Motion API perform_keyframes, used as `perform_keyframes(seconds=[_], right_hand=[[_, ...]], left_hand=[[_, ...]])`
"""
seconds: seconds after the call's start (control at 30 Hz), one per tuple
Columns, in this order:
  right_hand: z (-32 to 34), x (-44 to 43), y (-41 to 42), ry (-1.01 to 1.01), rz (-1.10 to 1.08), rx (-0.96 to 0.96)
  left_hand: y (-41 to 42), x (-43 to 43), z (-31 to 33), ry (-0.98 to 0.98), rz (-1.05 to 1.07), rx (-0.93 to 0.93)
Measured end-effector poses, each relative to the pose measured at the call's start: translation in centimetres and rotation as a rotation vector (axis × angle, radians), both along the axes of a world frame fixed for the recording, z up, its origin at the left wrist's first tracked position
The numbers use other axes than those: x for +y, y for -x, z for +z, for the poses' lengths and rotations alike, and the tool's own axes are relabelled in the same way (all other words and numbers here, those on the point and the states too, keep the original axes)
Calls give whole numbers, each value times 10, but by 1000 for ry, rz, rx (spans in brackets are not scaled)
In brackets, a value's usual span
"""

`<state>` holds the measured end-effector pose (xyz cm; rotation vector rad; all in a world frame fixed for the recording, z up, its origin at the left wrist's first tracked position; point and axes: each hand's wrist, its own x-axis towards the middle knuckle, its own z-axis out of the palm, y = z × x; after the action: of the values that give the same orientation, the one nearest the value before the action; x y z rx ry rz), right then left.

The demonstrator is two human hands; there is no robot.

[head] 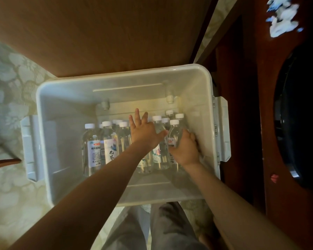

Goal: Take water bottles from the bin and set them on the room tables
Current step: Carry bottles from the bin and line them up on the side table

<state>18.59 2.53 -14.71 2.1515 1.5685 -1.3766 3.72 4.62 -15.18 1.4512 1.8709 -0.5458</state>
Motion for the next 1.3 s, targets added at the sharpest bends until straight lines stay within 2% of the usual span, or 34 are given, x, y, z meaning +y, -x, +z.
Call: perform_keyframes(seconds=[0.13,0.27,0.4,0.5,0.63,0.83,1.0,1.3], right_hand=[[1,1,2,0,21,-24],[3,6,1,20,50,-29],[7,7,-2,30,-44,37],[9,1,-3,-4,-94,108],[13,-8,-5,-48,-77,105],[9,-3,-2,25,33,33],[4,3,-1,63,123,-22],[23,8,-5,12,-42,188]], left_hand=[[2,-3,3,-40,-7,4],[4,-13,9,-163,71,-79],[2,-35,21,-368,152,-173],[-4,-53,32,-449,271,-263],[-15,-70,46,-378,444,-323],[-17,-82,47,-400,698,-555],[-7,-83,47,-419,719,-639],[16,-66,75,-465,952,-736]])
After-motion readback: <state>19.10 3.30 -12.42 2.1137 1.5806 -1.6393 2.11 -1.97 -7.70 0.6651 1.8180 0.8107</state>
